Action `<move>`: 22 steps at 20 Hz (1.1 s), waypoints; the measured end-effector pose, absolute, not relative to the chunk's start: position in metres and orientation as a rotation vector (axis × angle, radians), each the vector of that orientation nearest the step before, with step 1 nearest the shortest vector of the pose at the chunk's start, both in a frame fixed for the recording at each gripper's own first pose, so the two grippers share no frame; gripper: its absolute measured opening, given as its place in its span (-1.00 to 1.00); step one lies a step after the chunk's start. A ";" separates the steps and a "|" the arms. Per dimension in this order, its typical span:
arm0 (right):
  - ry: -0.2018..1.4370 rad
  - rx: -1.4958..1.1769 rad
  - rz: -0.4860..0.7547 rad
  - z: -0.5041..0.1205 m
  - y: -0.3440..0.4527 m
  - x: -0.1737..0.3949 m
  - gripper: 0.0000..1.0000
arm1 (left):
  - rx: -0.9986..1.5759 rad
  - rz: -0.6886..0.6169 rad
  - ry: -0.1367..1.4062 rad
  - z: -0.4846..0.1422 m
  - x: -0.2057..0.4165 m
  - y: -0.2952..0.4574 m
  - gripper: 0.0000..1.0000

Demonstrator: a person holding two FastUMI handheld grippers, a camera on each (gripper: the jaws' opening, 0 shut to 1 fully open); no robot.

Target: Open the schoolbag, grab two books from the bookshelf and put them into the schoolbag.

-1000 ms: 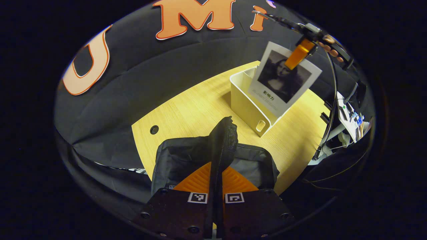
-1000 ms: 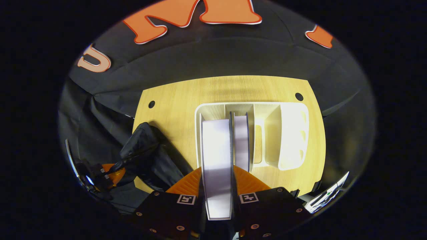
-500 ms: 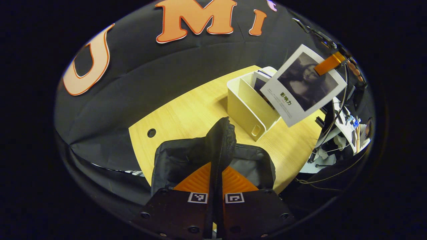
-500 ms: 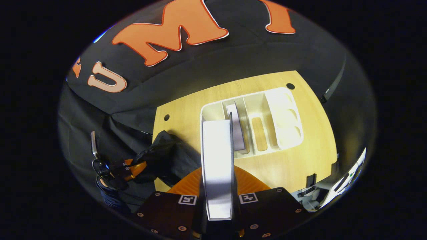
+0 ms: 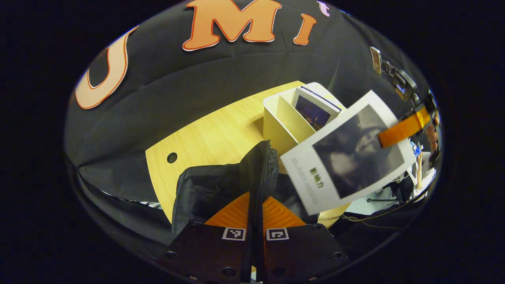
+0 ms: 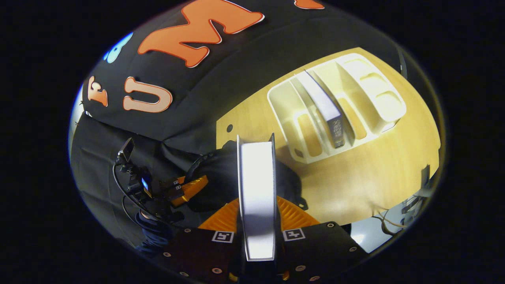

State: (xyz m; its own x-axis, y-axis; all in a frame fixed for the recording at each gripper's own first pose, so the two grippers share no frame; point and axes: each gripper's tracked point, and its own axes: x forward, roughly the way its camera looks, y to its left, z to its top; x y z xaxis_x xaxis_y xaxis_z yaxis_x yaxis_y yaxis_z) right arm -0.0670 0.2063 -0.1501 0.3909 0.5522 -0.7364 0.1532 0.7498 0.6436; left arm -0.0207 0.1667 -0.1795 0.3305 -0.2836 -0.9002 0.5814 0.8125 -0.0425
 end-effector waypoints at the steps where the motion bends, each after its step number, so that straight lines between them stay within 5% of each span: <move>1: 1.153 0.734 0.292 -0.161 0.215 -0.064 -0.40 | 0.300 -0.572 1.098 -0.179 -0.022 0.165 -0.90; 21: 1.068 1.076 0.299 -0.321 0.364 -0.030 -0.39 | 0.192 -0.539 1.091 -0.185 -0.042 0.129 -0.90; 22: 1.085 1.069 0.322 -0.318 0.369 -0.034 -0.07 | 0.190 -0.536 1.090 -0.185 -0.042 0.129 -0.90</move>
